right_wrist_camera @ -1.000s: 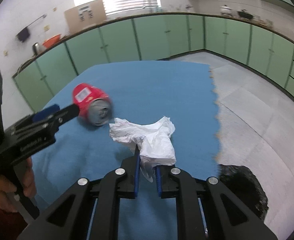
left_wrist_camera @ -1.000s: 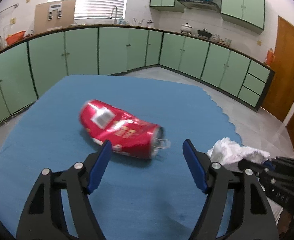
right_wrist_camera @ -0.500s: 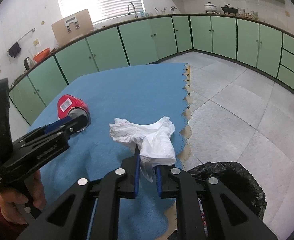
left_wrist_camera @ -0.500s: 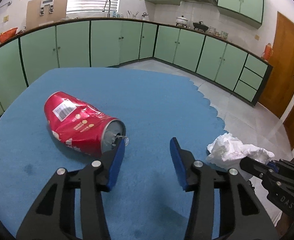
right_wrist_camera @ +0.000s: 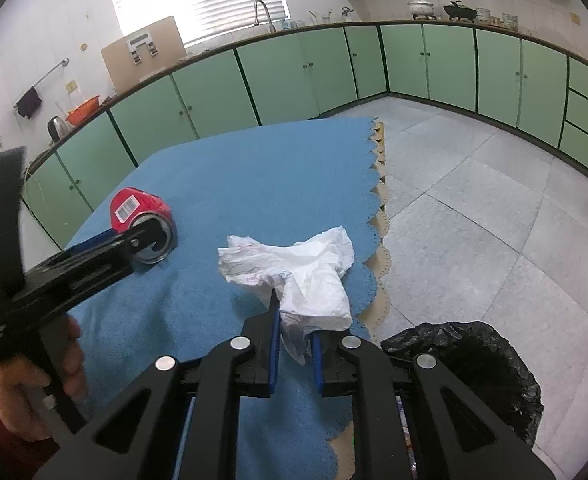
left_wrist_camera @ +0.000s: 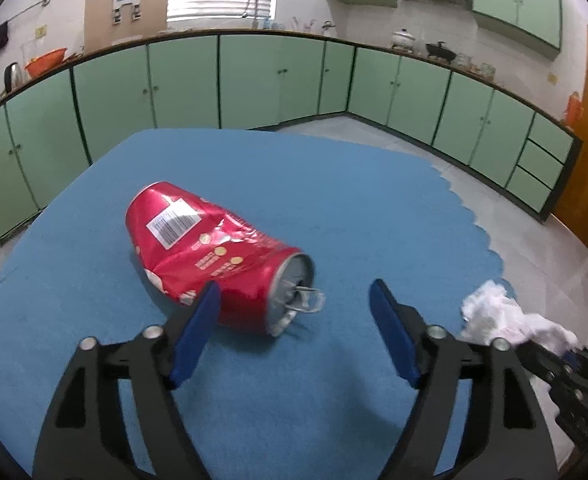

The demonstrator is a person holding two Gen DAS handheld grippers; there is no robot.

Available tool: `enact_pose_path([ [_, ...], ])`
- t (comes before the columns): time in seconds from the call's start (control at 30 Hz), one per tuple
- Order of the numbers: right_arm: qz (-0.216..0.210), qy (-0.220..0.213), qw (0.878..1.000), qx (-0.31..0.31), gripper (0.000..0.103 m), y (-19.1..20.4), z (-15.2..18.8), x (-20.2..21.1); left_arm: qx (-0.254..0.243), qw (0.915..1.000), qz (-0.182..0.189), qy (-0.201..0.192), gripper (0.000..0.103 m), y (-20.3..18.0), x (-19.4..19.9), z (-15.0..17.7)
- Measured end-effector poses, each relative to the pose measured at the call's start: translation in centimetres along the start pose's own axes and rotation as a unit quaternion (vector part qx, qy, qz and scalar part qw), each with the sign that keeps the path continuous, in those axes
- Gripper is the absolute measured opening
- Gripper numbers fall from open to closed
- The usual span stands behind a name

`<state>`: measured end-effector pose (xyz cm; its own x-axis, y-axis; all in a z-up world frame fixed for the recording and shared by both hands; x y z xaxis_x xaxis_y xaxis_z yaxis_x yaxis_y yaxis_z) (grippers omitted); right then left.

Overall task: Collect trash
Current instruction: 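Grasp the crushed red can with the left tool while the right tool holds the tissue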

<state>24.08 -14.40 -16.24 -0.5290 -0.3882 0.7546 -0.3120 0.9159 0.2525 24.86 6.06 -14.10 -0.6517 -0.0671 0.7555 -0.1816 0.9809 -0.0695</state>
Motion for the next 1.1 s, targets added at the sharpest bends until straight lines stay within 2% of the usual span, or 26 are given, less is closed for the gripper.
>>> enact_pose_path([
  [0.1, -0.002, 0.002, 1.0, -0.001, 0.013, -0.2, 0.0, -0.2, 0.013, 0.9999, -0.004, 0.005, 0.084, 0.5, -0.7, -1.0],
  [0.4, -0.007, 0.005, 1.0, -0.008, 0.013, -0.9, -0.1, -0.6, 0.072, 0.9965, -0.031, 0.031, 0.085, 1.6, -2.7, -2.9],
  [0.43, -0.008, 0.006, 1.0, -0.008, 0.013, -0.9, -0.1, -0.6, 0.078, 0.996, -0.032, 0.028, 0.083, 1.9, -2.7, -2.9],
  [0.5, -0.008, 0.006, 1.0, -0.009, 0.013, -0.9, -0.1, -0.6, 0.087, 0.9954, -0.031, 0.027, 0.068, 2.5, -2.7, -2.9],
  [0.53, -0.008, 0.006, 1.0, -0.008, 0.013, -0.9, -0.1, -0.6, 0.089, 0.9952, -0.03, 0.026, 0.065, 2.8, -2.7, -2.9],
  [0.7, -0.006, 0.007, 1.0, -0.006, 0.013, -0.5, -0.1, -0.6, 0.066, 0.9977, -0.009, 0.015, 0.051, 3.5, -1.4, -2.3],
  [0.77, -0.005, 0.008, 1.0, -0.005, 0.013, -0.4, -0.1, -0.6, 0.054, 0.9984, 0.001, 0.018, 0.05, 3.8, -0.9, -1.8],
  [0.97, -0.003, 0.01, 1.0, -0.003, 0.013, 0.2, -0.2, -0.5, 0.017, 0.9986, 0.037, 0.035, 0.049, 5.3, 1.8, 0.2],
  [1.03, -0.004, 0.01, 1.0, 0.001, 0.013, 0.5, -0.3, -0.4, 0.005, 0.9985, 0.036, 0.04, 0.052, 6.2, 2.8, 0.8],
  [1.1, -0.004, 0.01, 1.0, 0.005, 0.013, 0.9, -0.4, -0.3, 0.006, 0.9984, 0.033, 0.046, 0.063, 7.1, 3.3, 1.1],
])
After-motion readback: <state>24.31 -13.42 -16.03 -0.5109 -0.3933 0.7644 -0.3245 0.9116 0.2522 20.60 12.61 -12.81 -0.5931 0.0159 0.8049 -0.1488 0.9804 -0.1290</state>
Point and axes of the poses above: each gripper's, at about its wrist camera, not at the fingertips, and x roughly against the way its jaws point, y to its left, z to its underside, the point moved 1 cm from there along -x, roughly the way its jaws point, and after that the axes turned 8 degrees about y, right-handed, at the moved point
